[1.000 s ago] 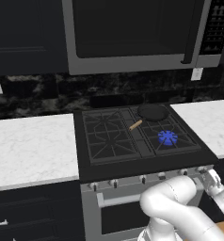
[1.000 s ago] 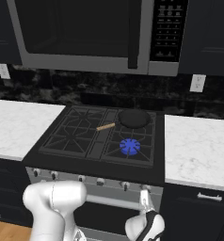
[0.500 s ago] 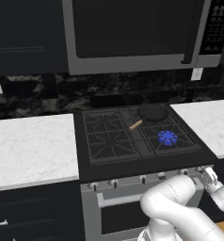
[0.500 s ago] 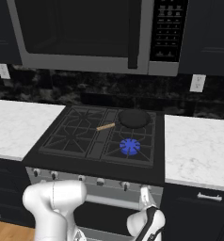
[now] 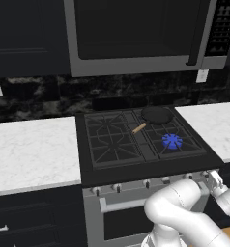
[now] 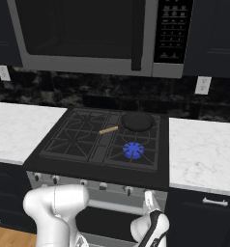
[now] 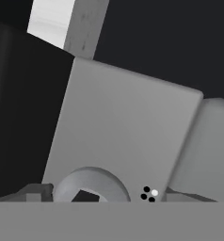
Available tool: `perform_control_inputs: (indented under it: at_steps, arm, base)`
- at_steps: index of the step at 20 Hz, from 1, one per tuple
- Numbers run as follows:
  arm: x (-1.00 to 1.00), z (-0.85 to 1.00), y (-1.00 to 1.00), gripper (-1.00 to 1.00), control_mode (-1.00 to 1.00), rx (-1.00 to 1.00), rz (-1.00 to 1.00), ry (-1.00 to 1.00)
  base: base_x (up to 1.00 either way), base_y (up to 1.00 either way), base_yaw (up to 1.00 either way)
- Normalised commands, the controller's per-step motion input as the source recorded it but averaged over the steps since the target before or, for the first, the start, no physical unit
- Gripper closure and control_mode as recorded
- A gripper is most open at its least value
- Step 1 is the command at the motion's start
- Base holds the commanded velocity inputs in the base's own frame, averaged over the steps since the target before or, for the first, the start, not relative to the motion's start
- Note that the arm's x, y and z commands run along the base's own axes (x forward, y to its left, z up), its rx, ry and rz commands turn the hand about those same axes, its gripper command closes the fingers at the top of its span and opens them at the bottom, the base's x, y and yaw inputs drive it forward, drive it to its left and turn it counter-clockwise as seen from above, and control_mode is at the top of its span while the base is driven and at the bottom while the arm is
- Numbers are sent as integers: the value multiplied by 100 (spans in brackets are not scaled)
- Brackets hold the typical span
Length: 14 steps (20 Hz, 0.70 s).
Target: Turn off the front right burner of the stove.
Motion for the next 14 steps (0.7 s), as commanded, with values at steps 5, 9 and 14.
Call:
perform_control_inputs:
  at_steps: [5,9,14]
  arm:
    - [0,0,-2,100,-100,1,-1,0]
    - [0,0,-4,100,-100,8,-12,0]
    - [0,0,-15,100,-100,21,-28,6]
  base:
    - [0,0,0]
    - [0,0,0]
    - [0,0,0]
